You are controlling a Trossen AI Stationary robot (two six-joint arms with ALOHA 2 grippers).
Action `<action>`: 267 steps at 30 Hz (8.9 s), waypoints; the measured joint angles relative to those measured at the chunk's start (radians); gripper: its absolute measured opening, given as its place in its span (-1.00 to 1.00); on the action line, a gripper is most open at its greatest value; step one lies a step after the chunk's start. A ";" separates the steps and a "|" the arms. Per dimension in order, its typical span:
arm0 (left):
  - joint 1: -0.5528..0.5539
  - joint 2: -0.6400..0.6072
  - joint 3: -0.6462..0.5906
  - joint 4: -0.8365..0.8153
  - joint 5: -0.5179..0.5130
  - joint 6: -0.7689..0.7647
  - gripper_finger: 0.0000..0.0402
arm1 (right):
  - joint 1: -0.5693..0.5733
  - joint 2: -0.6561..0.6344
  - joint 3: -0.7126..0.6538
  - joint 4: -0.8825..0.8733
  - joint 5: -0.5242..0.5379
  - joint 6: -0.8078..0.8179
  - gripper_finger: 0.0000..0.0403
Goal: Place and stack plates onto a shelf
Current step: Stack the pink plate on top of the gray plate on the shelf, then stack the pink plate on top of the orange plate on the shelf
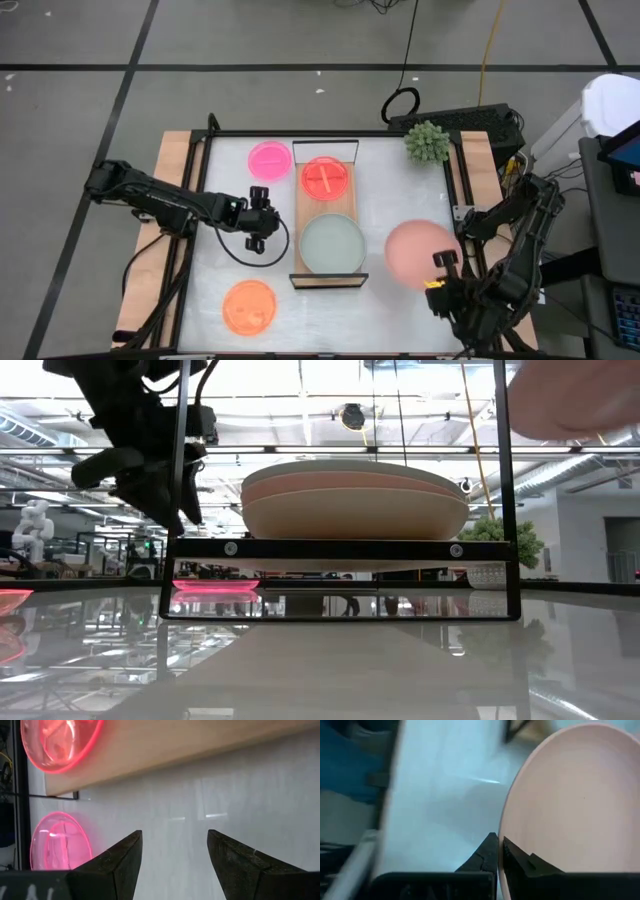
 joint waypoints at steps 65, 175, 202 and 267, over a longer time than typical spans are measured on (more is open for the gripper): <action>0.334 0.000 -0.044 0.234 0.031 0.102 0.14 | -0.655 -0.006 -0.547 1.089 -0.206 -1.412 -0.86; 0.200 -0.240 -0.252 0.270 -0.193 0.430 -0.96 | -0.648 -0.277 -0.547 1.134 -0.096 -1.179 -0.63; -0.017 -0.287 -0.252 0.439 -0.163 0.887 -0.96 | -0.749 -0.091 -0.546 1.422 0.032 -1.344 -0.63; 0.115 -0.276 -0.252 0.608 0.344 1.146 -0.96 | -0.839 -0.019 -0.547 1.426 0.080 -1.953 -0.72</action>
